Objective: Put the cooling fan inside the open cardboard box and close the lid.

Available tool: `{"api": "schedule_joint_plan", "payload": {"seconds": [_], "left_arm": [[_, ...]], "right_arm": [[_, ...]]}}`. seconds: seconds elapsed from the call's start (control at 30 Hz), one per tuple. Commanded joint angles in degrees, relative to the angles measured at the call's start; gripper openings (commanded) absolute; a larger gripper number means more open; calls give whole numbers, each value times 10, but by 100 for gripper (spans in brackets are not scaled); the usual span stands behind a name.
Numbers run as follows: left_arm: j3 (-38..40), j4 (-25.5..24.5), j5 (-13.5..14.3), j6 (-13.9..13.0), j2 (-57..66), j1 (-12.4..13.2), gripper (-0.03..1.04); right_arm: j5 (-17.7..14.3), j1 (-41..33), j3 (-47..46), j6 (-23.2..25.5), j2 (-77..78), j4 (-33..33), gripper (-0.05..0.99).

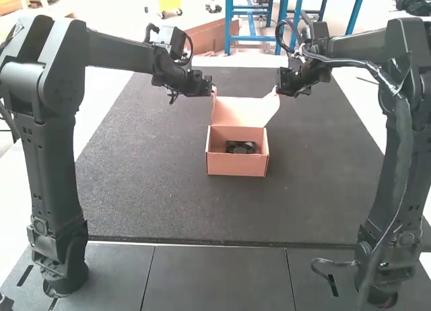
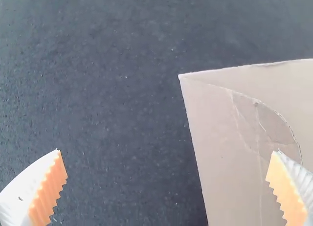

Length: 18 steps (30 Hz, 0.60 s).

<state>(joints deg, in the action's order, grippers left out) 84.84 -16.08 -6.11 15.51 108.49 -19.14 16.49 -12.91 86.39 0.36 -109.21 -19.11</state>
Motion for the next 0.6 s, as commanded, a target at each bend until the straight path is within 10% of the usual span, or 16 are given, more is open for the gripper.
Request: {"api": "schedule_joint_plan", "payload": {"seconds": [0.0,0.57], "left_arm": [[15,-3,-13,1,-13,-7,97],[-9,-22,-22,0,-46,-7,97]], "right_arm": [[-1,-7,-9,-4,21,-1,0],[-19,-57,-102,-3,99,17,-1]]}}
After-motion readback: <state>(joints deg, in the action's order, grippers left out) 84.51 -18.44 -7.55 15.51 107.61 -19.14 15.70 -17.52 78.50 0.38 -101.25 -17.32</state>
